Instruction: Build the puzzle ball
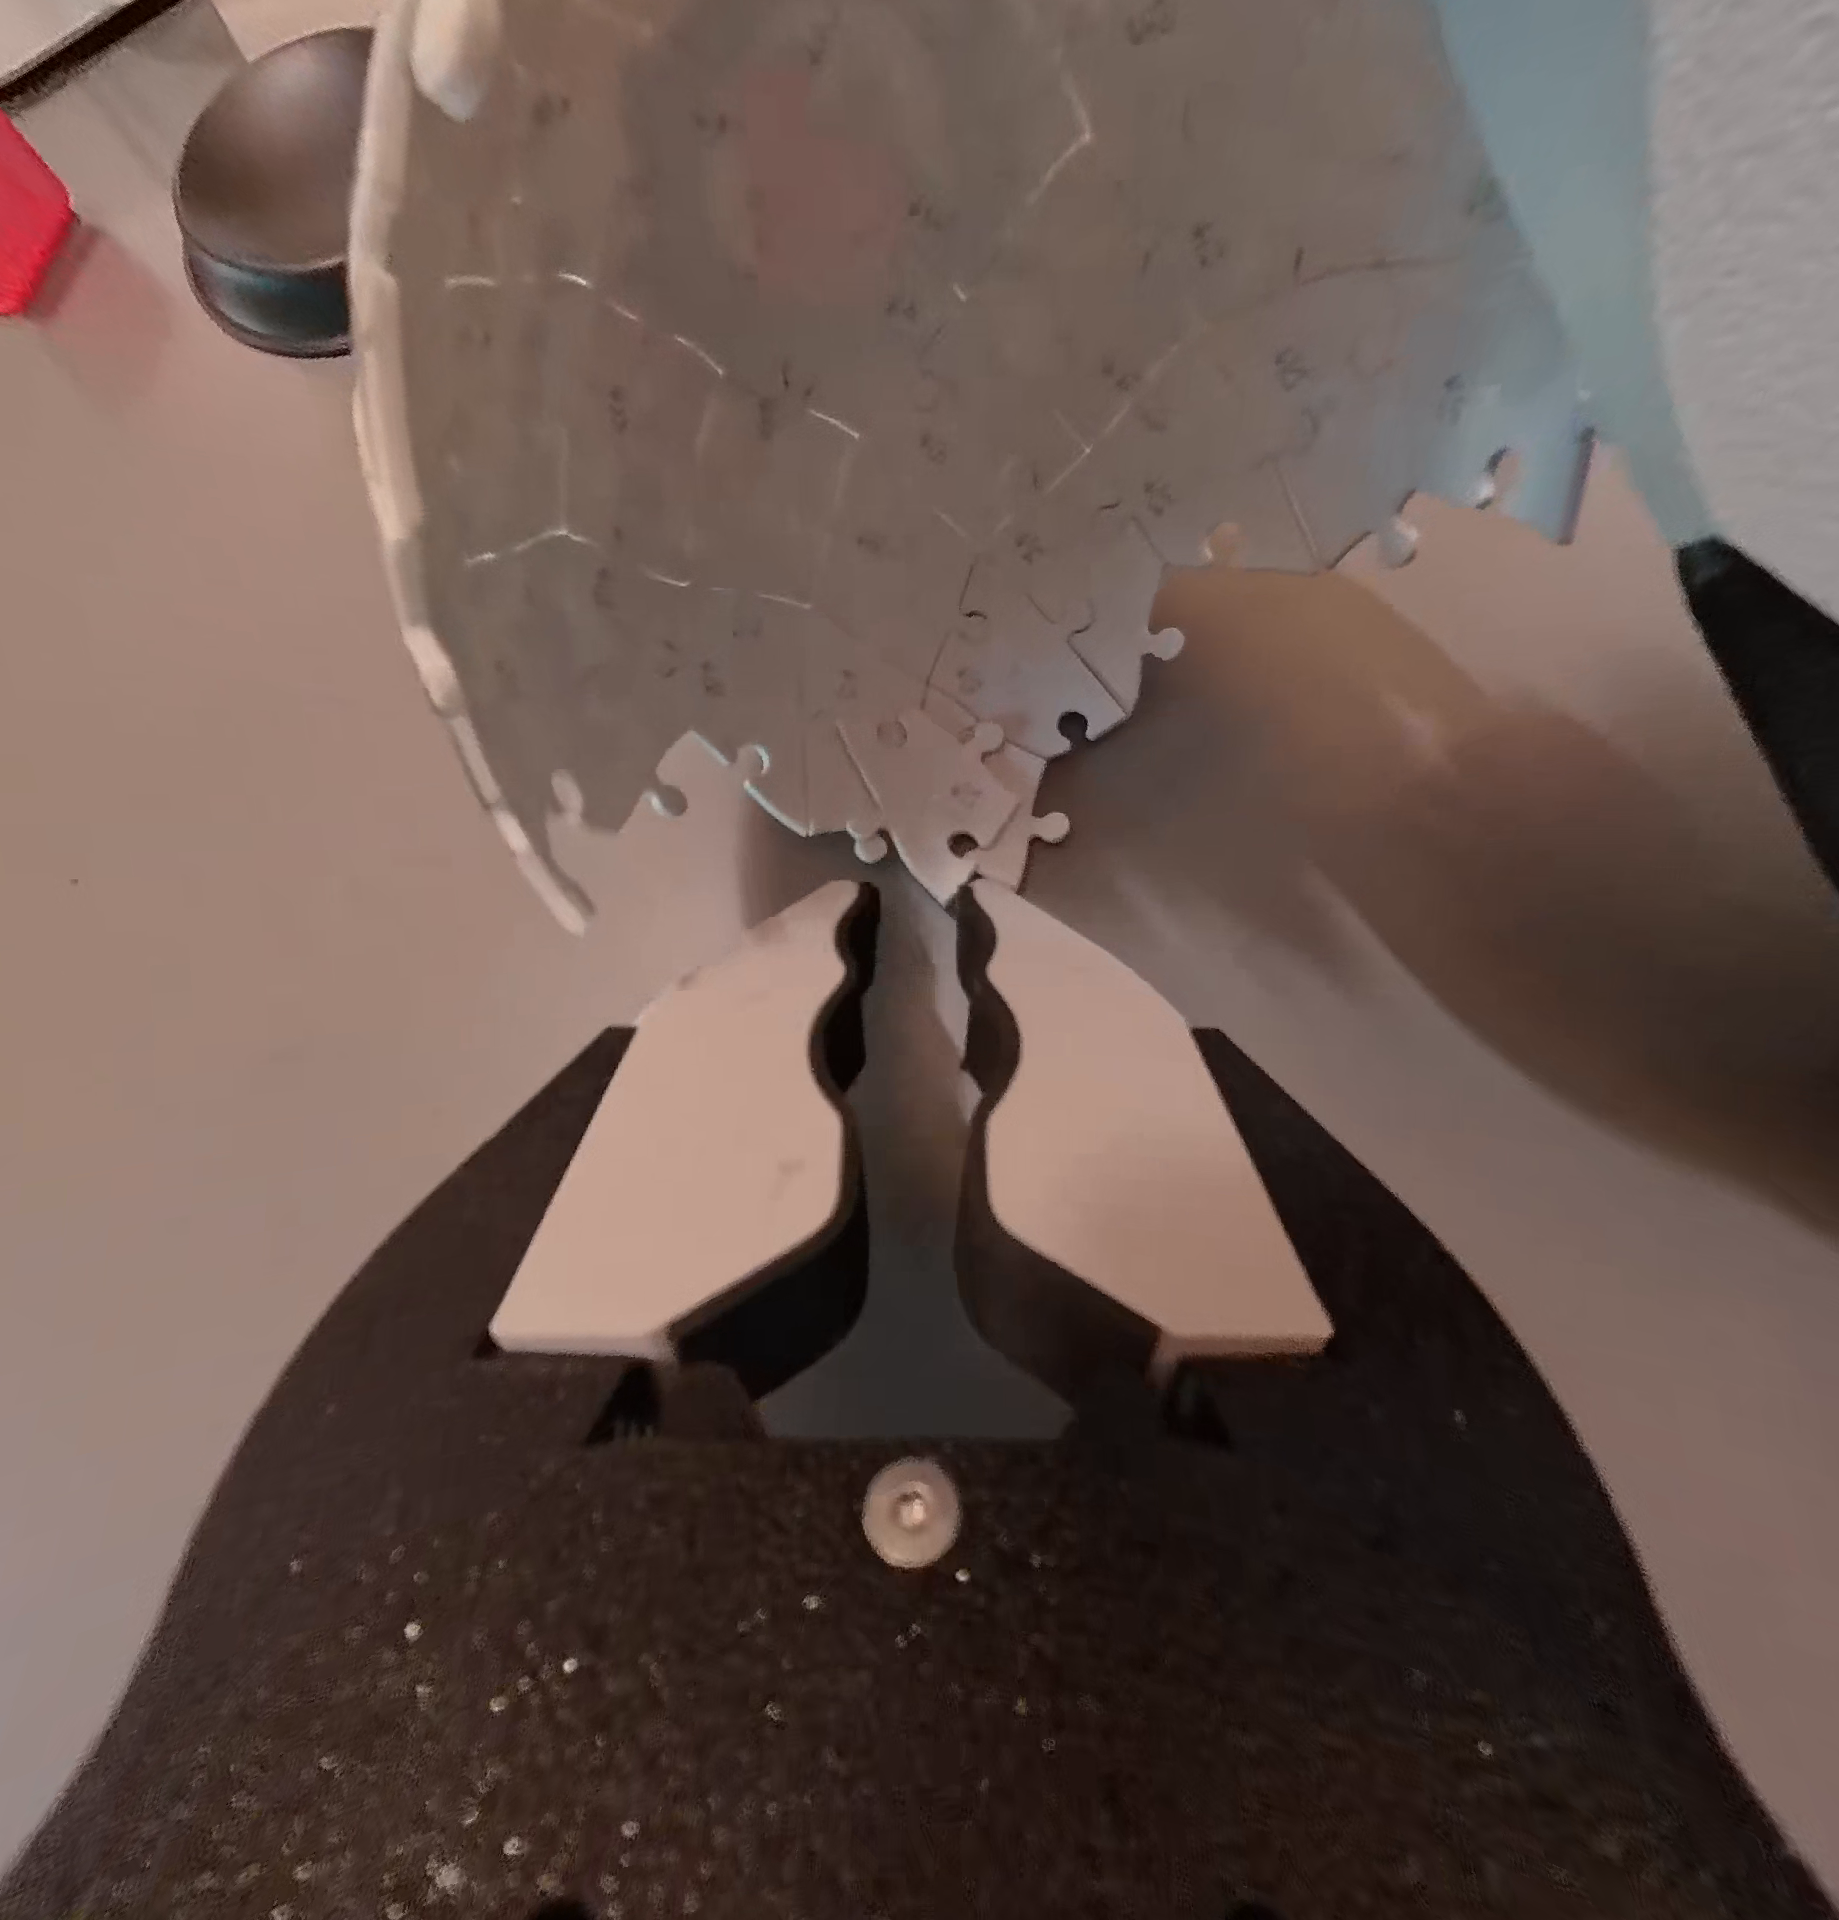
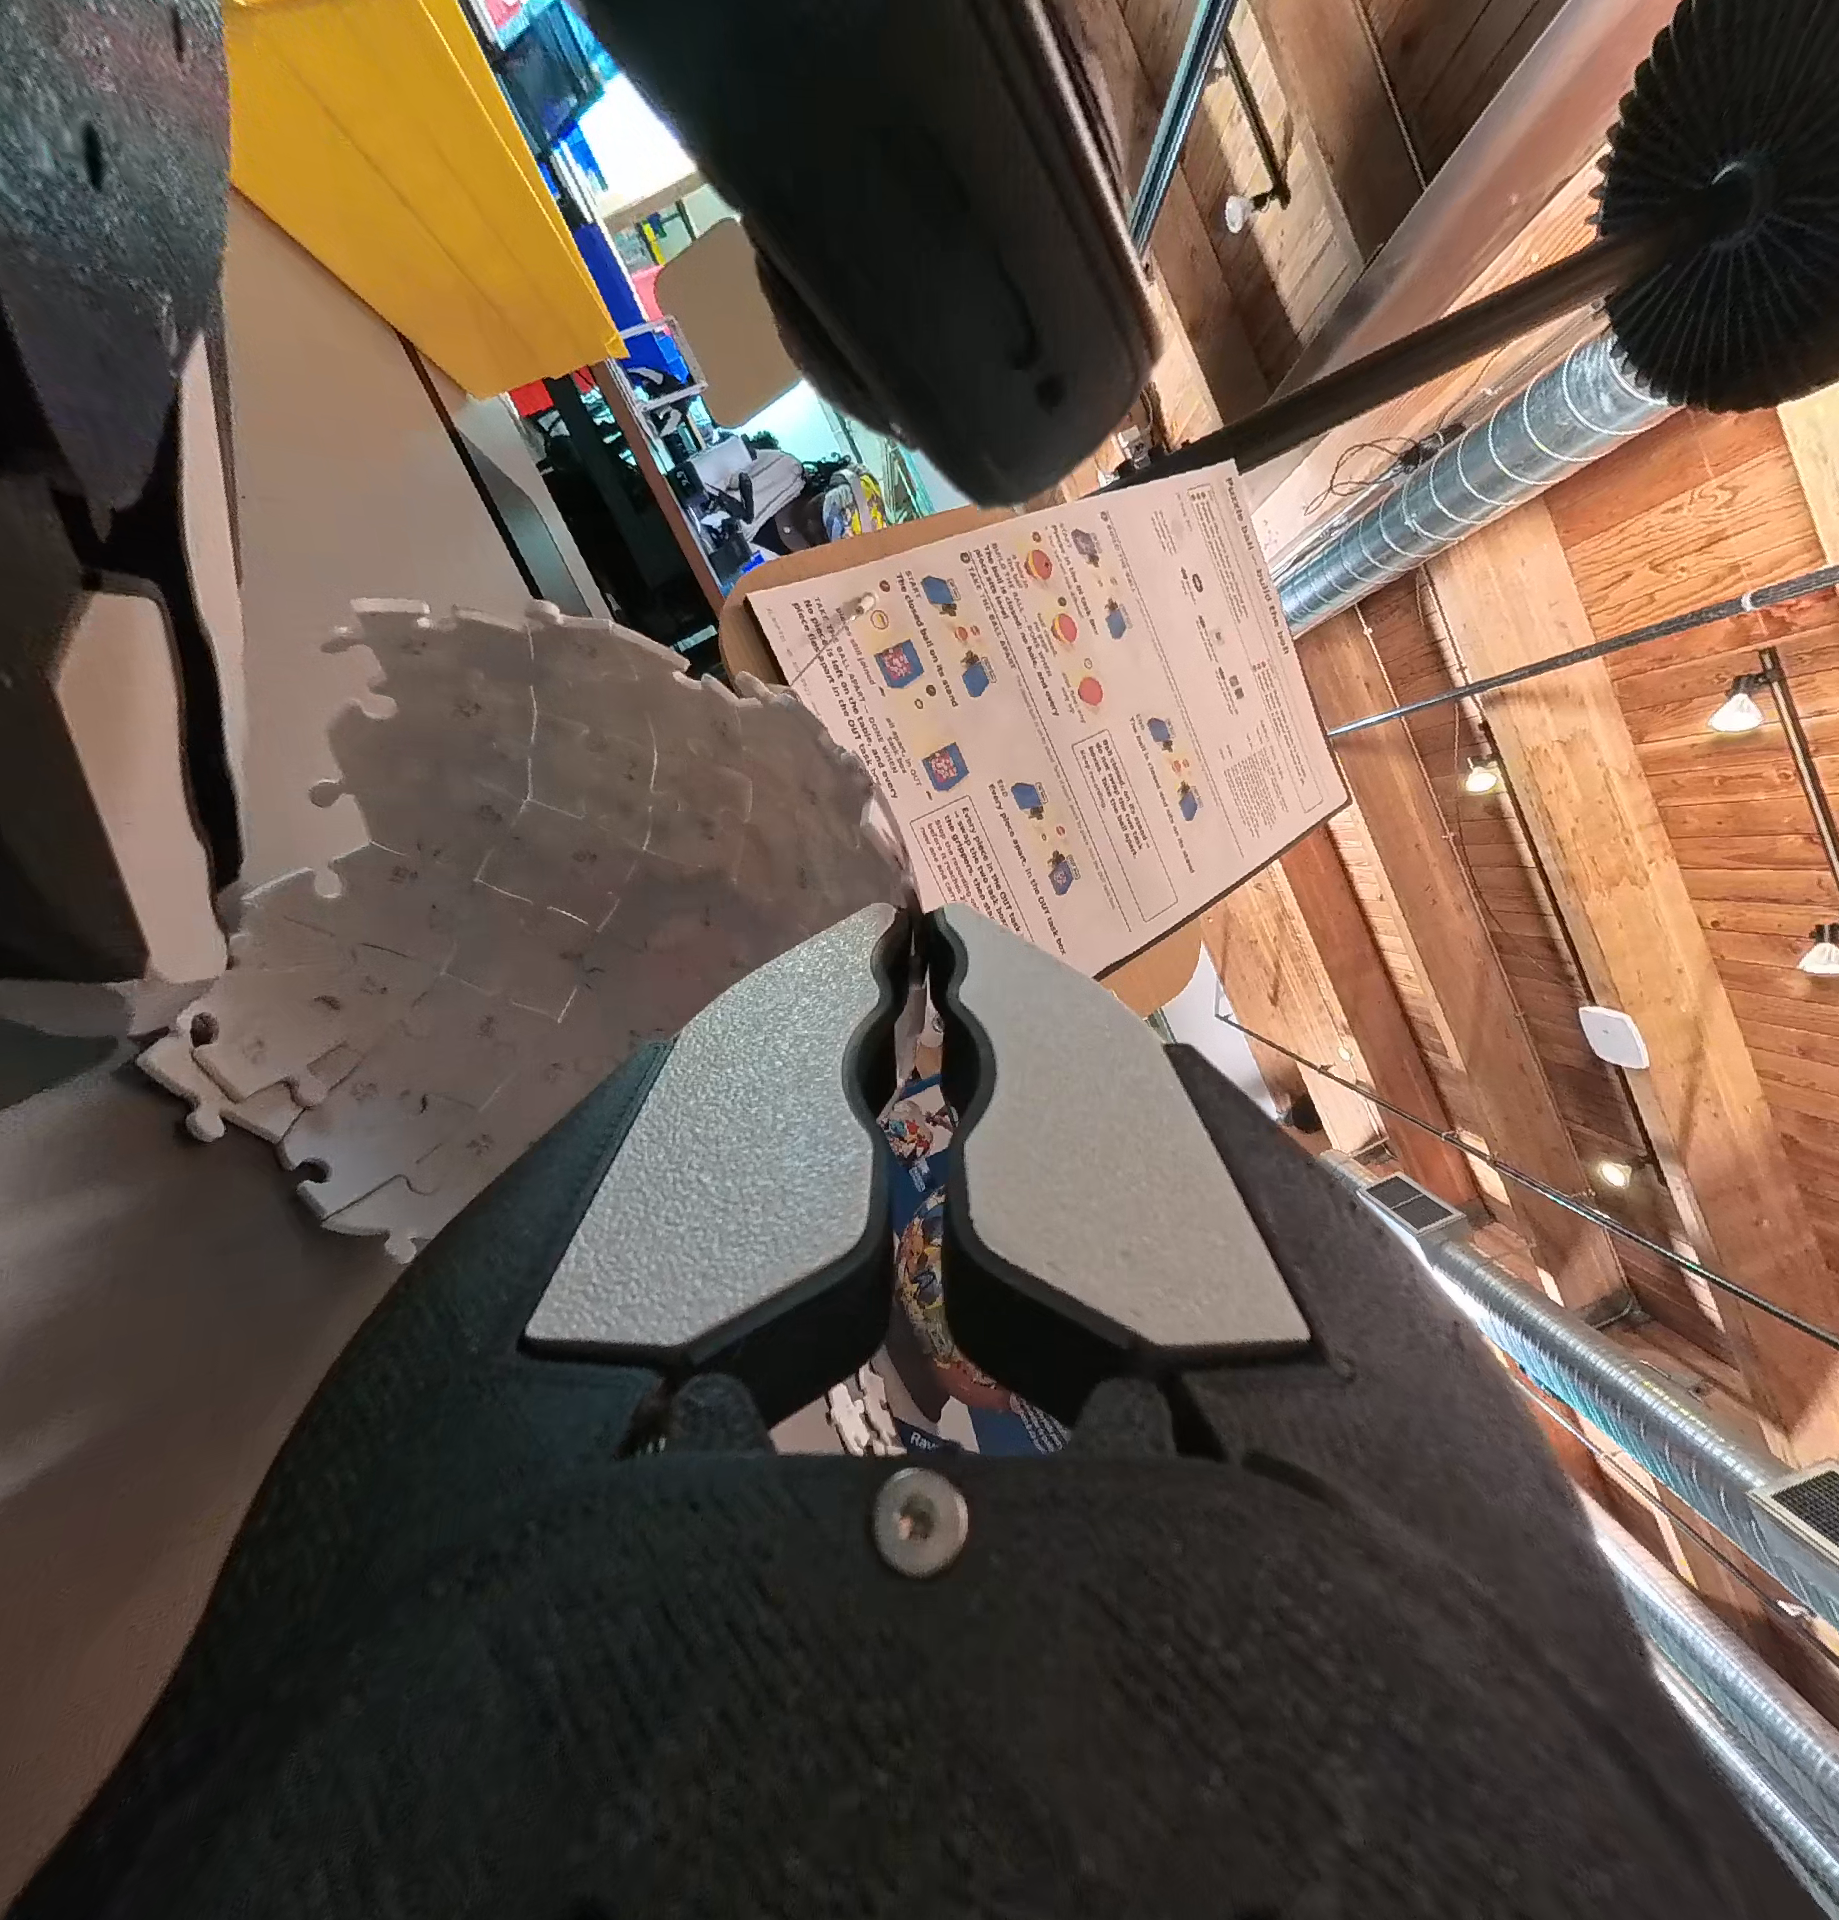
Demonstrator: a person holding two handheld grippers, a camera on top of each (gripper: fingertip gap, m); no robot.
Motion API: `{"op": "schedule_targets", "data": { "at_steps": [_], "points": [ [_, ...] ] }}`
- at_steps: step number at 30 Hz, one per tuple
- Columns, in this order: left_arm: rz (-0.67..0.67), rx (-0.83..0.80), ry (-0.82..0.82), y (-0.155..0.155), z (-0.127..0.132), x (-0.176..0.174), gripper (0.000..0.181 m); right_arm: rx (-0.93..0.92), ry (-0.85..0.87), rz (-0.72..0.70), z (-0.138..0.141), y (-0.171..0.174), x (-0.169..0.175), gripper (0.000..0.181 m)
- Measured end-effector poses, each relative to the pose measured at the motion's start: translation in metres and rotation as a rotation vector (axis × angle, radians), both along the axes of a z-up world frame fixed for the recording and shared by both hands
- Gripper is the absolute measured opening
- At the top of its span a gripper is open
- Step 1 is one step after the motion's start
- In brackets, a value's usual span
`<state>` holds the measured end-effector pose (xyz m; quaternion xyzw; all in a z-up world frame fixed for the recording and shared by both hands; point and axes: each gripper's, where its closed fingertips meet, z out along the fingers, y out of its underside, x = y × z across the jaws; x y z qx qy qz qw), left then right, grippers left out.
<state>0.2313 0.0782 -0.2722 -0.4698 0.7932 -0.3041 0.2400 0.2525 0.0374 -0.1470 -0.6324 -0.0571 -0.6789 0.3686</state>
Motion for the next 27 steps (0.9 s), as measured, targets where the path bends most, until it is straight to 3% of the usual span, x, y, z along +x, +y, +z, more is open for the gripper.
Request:
{"op": "schedule_targets", "data": {
  "at_steps": [2, 7, 16, 20, 23, 27],
  "points": [
    [-0.009, -0.003, 0.000, -0.002, 0.000, -0.001, 0.002, 0.000, -0.001, 0.002, 0.000, 0.000, -0.001, 0.003],
    [-0.028, -0.008, -0.053, -0.005, 0.007, -0.003, 0.002, -0.006, -0.007, -0.002, 0.000, 0.001, -0.002, 0.003],
    [-0.043, -0.068, -0.007, -0.006, 0.021, -0.026, 0.000, -0.026, -0.032, -0.003, 0.000, 0.002, -0.004, 0.003],
    [-0.070, 0.000, 0.016, 0.000, 0.022, -0.038, 0.002, -0.033, -0.043, 0.003, 0.000, 0.004, -0.006, 0.003],
    [-0.152, 0.090, -0.114, -0.007, 0.027, -0.024, 0.003, -0.042, -0.052, 0.002, 0.000, 0.004, -0.007, 0.003],
    [-0.188, 0.189, -0.142, -0.009, 0.016, -0.006, 0.003, -0.062, -0.076, -0.002, 0.000, 0.004, -0.008, 0.003]
  ]
}}
